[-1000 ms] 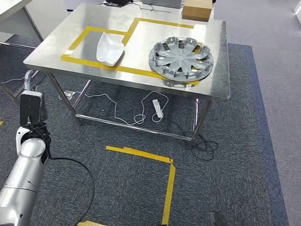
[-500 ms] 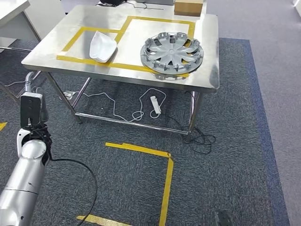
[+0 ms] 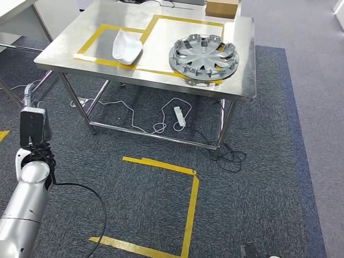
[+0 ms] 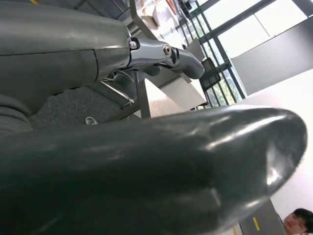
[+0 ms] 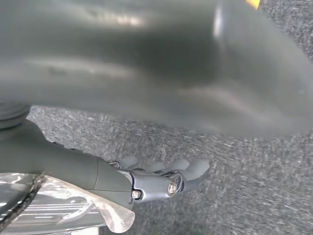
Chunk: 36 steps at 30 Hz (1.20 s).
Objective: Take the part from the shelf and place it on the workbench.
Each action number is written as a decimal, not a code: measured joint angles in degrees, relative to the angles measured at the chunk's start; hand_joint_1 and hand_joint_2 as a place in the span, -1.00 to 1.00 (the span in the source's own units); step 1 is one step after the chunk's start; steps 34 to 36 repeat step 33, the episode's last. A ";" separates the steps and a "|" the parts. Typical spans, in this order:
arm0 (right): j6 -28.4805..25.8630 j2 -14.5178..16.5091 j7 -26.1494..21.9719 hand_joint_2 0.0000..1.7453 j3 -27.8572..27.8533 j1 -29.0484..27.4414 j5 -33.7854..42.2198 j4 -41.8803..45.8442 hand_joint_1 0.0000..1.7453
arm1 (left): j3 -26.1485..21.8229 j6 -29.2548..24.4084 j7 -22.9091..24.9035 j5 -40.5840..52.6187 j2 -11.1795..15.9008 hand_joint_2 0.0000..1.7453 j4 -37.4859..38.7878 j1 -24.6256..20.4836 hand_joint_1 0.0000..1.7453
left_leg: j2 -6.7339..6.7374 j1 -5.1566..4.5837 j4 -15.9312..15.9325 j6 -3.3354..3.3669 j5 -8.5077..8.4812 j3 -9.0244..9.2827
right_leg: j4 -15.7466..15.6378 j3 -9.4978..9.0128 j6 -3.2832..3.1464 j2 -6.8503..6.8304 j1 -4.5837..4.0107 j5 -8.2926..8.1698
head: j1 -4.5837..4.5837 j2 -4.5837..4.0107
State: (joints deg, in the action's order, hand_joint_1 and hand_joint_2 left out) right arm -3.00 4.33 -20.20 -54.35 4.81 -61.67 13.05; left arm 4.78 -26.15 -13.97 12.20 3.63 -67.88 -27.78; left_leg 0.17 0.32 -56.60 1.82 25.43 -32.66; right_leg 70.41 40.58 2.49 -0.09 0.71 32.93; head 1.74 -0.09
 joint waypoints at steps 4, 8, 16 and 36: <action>-0.03 -0.02 0.00 -1.00 -0.03 -0.04 0.09 0.02 -1.00 | -0.02 -0.04 -0.31 0.00 0.02 -1.00 -0.04 0.62 -1.00 | -0.08 0.03 -0.11 -0.41 -0.95 -1.20 | -2.63 -3.46 0.04 -0.01 0.04 -1.78 | 0.04 0.00; -0.03 -0.02 -0.01 -1.00 -0.03 0.18 0.17 0.02 -1.00 | -0.06 -0.05 -0.35 0.00 0.10 -1.00 -0.41 0.59 -1.00 | -0.13 -0.27 -0.43 -1.48 -1.55 -1.77 | -13.53 -9.95 -1.08 0.03 -0.17 -4.22 | -0.08 0.00; -0.12 -0.02 0.13 0.00 -0.06 0.05 0.23 0.02 -1.00 | -0.29 -0.01 -0.36 -0.02 0.34 -1.00 -0.69 0.95 -1.00 | -0.18 0.21 -16.13 -3.56 6.99 -8.08 | -13.86 -9.02 -3.44 -0.09 -0.14 -5.71 | -0.31 0.00; -2.59 0.15 1.80 1.00 -0.80 0.05 0.69 0.02 -1.00 | -0.54 0.00 -0.15 -0.34 0.29 1.00 -2.24 2.11 -1.00 | -0.02 0.20 0.07 -0.36 -0.33 -0.36 | 4.09 0.62 -0.43 0.00 -0.08 1.59 | 0.08 0.00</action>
